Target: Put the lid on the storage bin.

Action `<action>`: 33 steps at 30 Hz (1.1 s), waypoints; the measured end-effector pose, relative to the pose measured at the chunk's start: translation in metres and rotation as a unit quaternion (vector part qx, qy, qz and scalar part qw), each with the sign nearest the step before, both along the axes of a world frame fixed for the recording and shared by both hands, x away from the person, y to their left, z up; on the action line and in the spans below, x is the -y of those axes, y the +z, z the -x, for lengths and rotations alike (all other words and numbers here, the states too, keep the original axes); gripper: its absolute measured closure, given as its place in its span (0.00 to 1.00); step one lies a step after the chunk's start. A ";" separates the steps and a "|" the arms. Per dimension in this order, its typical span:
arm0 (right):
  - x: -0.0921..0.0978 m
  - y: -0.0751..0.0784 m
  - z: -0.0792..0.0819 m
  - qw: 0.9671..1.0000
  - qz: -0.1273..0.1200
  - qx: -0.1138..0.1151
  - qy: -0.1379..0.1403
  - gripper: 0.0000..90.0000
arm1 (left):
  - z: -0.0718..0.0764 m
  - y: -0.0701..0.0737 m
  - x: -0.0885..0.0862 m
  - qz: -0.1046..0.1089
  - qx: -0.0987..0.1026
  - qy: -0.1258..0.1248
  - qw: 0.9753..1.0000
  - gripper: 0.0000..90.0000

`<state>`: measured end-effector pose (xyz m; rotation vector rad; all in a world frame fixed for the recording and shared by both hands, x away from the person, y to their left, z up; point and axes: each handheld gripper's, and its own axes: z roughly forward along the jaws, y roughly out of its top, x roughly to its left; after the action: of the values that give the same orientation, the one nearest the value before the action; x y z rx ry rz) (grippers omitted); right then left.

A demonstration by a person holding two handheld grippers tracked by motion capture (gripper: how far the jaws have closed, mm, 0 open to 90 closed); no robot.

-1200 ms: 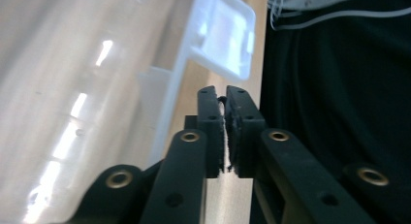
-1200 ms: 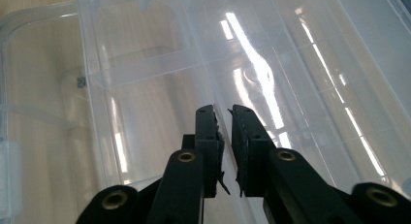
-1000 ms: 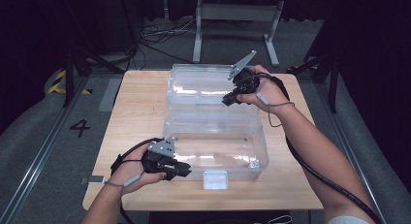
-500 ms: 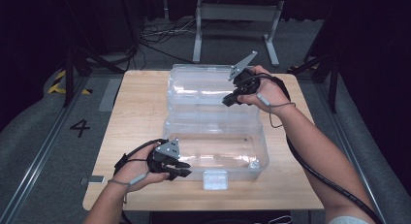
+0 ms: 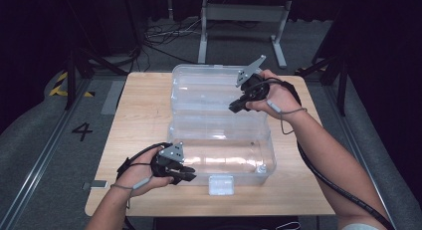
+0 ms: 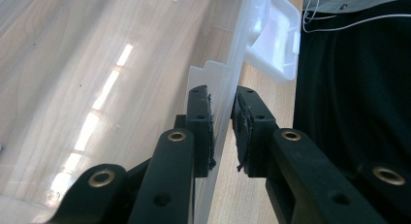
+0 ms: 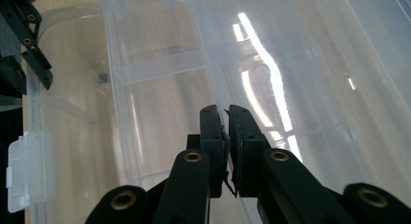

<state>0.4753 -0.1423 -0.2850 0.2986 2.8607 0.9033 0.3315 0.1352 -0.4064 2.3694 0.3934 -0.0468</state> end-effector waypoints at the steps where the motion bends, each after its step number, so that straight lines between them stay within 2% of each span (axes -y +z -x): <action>1: 0.000 0.000 0.000 1.000 0.000 0.000 0.000 0.95 | 0.000 0.000 0.000 0.000 0.000 0.000 1.000 0.87; 20: 0.002 0.003 0.028 1.000 0.005 0.009 0.021 0.97 | 0.000 -0.001 0.000 0.002 -0.004 0.007 1.000 0.86; 24: 0.003 0.003 0.033 1.000 0.001 0.005 0.028 0.97 | 0.000 -0.001 0.000 0.002 -0.004 0.007 1.000 0.86; 33: 0.001 0.003 0.042 0.999 0.012 0.014 0.037 0.98 | 0.000 -0.001 0.000 0.002 -0.004 0.006 1.000 0.86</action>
<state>0.4336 -0.1437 -0.2821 0.1763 2.8730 0.8770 0.3313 0.1353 -0.4071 2.3642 0.4114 -0.0505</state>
